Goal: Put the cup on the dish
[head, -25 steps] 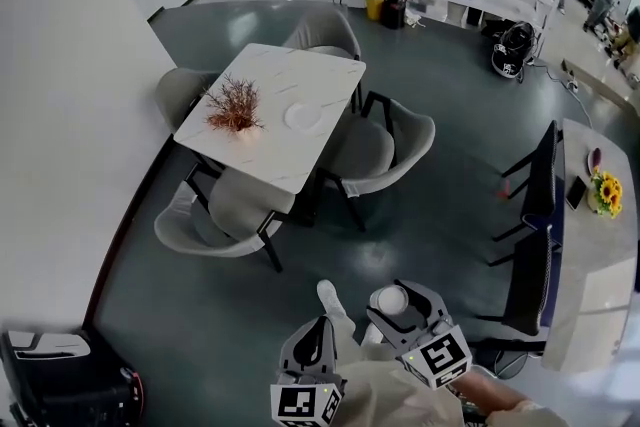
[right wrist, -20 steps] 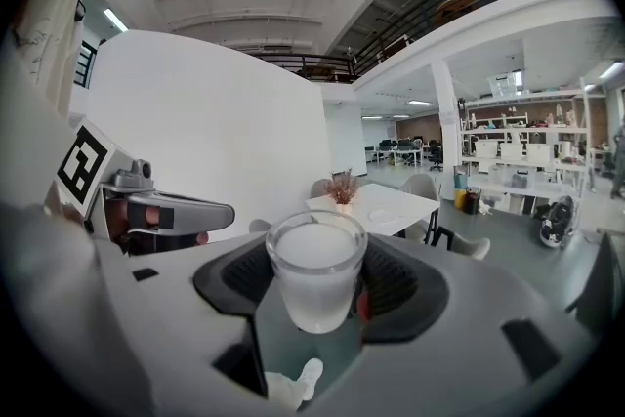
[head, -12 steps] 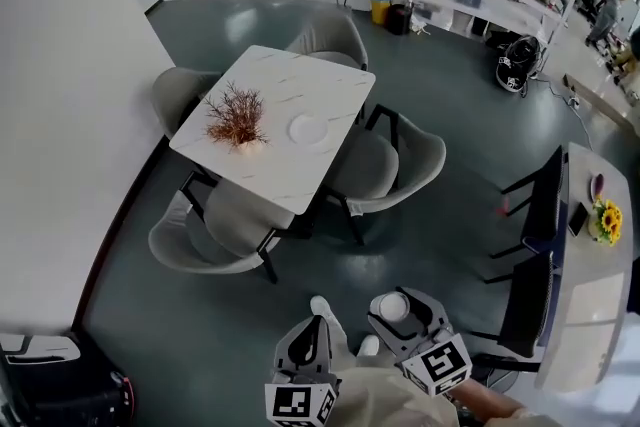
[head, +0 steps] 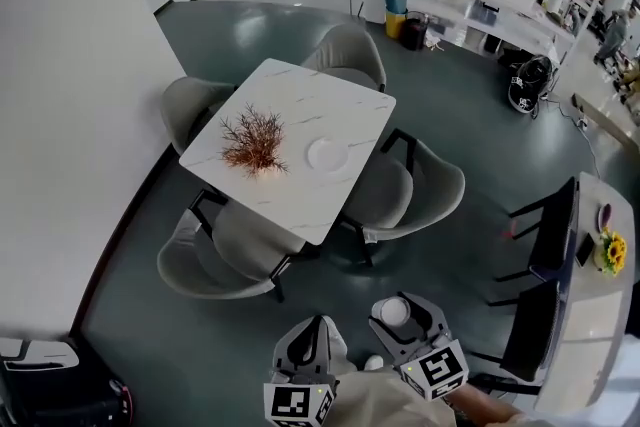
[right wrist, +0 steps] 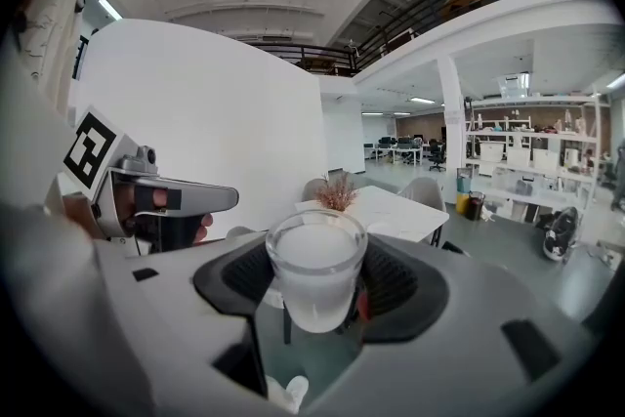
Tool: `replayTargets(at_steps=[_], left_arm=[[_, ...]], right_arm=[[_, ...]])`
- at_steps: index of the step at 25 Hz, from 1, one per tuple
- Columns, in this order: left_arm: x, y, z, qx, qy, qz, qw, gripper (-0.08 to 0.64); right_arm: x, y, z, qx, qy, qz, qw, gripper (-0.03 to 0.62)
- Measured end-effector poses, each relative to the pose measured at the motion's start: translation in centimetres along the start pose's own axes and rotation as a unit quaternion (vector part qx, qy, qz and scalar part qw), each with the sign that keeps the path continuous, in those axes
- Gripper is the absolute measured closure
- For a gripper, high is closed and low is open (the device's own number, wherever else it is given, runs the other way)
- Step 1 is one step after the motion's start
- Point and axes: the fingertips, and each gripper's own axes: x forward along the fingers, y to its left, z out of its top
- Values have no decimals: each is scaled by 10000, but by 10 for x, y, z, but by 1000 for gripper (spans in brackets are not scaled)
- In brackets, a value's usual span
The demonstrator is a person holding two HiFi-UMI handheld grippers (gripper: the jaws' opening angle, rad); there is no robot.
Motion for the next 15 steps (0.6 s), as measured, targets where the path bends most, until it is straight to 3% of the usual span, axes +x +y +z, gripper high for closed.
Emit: replayTargets(at_steps=[9, 15], left_arm=[[31, 34, 34, 183, -150, -355, 9991, 552], [39, 68, 36, 358, -82, -452, 9983, 554]], right_arm=[[48, -4, 37, -23, -120, -225, 9997, 322], [82, -2, 51, -33, -185, -376, 9991, 322]])
